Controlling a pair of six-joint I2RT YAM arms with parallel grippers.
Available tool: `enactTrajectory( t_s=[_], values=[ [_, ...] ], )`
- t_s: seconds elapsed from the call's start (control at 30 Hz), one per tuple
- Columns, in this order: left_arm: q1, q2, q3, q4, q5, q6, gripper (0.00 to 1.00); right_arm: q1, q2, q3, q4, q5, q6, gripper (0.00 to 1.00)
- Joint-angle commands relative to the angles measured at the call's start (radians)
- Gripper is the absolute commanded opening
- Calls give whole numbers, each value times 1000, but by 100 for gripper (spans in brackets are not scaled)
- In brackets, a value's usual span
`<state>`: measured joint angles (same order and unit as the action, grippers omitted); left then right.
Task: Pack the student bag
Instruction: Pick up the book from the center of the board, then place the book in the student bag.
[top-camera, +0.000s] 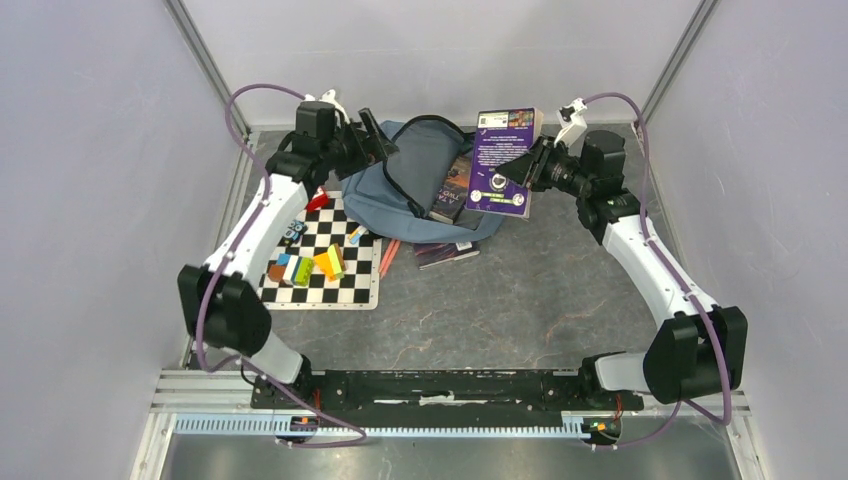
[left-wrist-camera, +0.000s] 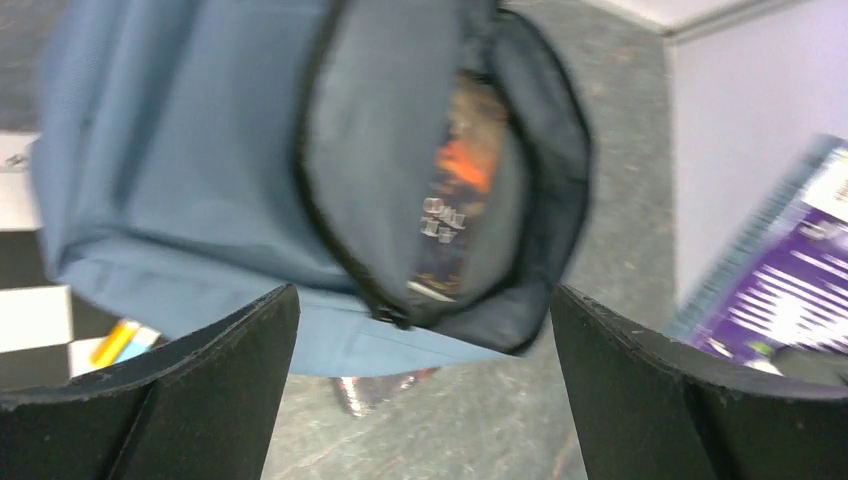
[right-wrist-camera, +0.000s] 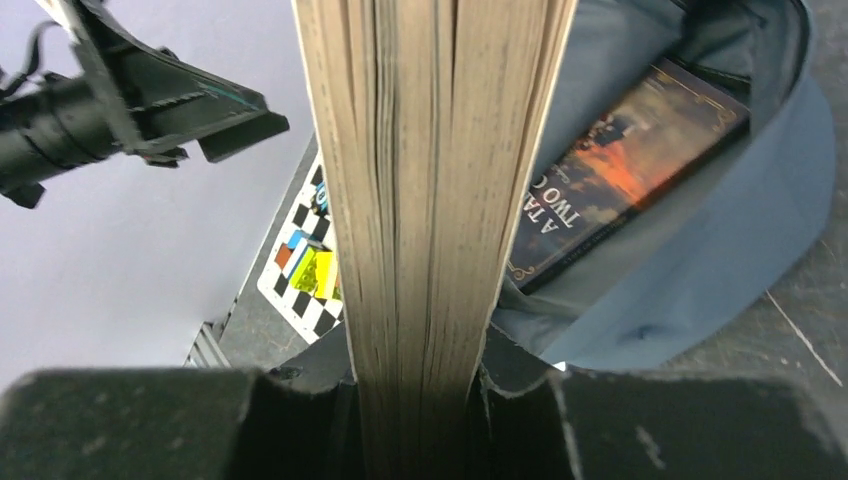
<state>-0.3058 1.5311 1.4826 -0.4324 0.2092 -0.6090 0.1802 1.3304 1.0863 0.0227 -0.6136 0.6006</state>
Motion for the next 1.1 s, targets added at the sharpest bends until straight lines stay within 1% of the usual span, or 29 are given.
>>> enactTrajectory(
  t_s=[0.0, 0.13, 0.23, 0.3, 0.4, 0.47, 0.53, 0.6, 0.67, 0.73, 0.77, 0.8, 0.9, 1.07],
  values=[
    [67, 102, -15, -61, -12, -19, 100, -1, -24, -1, 21, 128, 65, 0],
    [98, 194, -6, 24, 60, -71, 100, 3, -24, -30, 16, 201, 105, 0],
    [100, 269, 0, 115, 114, -108, 100, 8, -14, -39, -5, 259, 117, 0],
    [100, 333, 37, 116, 136, -119, 99, 10, 7, -37, -12, 287, 132, 0],
    [99, 392, 84, 132, 185, -130, 92, 14, 56, -9, -19, 298, 159, 0],
    [100, 416, 94, 176, 215, -147, 81, 20, 95, 23, -21, 298, 170, 0],
    [99, 438, 100, 221, 257, -167, 65, 28, 134, 52, -20, 301, 181, 0],
    [99, 452, 109, 251, 293, -176, 46, 35, 172, 71, -20, 303, 204, 0],
    [98, 443, 108, 271, 303, -173, 25, 42, 211, 89, -14, 302, 228, 0],
    [99, 410, 95, 301, 305, -167, 10, 48, 245, 104, 4, 295, 260, 0],
    [99, 389, 84, 320, 305, -166, 5, 51, 268, 109, 23, 289, 281, 0],
    [99, 371, 73, 341, 307, -164, 2, 52, 287, 113, 41, 284, 298, 0],
    [97, 317, 39, 406, 325, -156, 2, 54, 344, 147, 70, 270, 344, 0],
    [93, 228, -9, 500, 347, -136, 2, 65, 427, 209, 63, 289, 375, 0]
  ],
)
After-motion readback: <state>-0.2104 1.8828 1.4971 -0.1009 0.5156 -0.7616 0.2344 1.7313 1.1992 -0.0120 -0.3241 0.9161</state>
